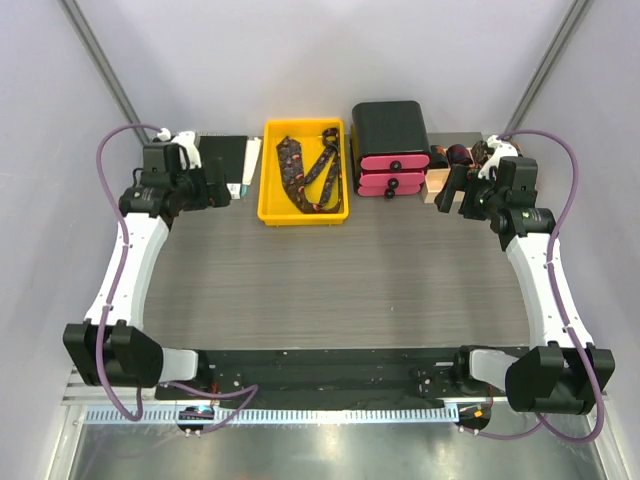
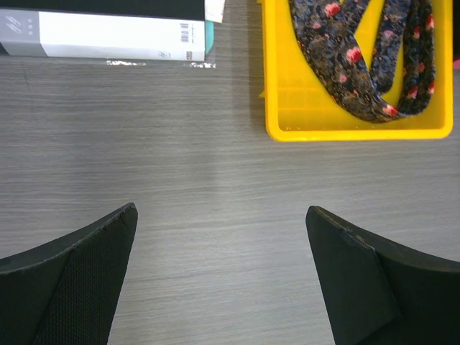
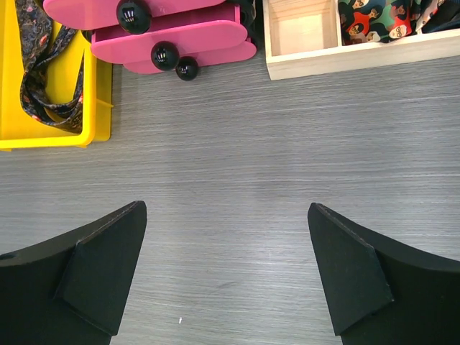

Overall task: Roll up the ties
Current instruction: Pick up the tie from the storage box.

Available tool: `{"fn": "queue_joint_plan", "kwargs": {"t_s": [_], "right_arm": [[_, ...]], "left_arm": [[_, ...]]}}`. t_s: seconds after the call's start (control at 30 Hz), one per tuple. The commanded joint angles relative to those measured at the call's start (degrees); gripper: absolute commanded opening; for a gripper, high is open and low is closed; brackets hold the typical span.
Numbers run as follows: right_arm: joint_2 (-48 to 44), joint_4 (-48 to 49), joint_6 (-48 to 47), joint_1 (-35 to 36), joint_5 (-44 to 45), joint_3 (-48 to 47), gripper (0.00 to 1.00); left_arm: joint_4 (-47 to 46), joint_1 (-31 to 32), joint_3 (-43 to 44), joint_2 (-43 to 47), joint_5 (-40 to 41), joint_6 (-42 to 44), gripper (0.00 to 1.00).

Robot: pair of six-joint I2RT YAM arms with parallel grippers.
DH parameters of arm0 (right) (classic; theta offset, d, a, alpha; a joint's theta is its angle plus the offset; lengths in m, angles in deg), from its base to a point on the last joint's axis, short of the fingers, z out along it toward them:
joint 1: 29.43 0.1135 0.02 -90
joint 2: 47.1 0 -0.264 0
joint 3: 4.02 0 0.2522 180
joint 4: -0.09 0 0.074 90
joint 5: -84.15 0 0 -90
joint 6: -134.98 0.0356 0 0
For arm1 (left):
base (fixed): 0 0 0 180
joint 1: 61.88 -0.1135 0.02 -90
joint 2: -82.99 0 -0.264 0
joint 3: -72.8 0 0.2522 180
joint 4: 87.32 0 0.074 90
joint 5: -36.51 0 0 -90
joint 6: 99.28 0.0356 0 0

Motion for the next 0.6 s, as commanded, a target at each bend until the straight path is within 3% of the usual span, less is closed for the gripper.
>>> {"fn": "queue_joint_plan", "kwargs": {"t_s": [0.0,0.43,0.57], "right_arm": [[-0.23,0.70,-0.06,-0.12,-1.56,-1.79,1.00],[3.90,1.49,1.61,-2.05,-4.11,-2.49,1.00],[6.27,1.40,1.61,-2.40,-4.99,-3.37,1.00]], "left_arm": [[-3.31,0.99,4.63,-5.07,2.70,0.00,1.00],[-15.08,10.91,29.39,-34.41,0.95,-1.84,1.00],[-21.41,12.06,35.12,-44.53,-8.43,-2.63,1.00]]}}
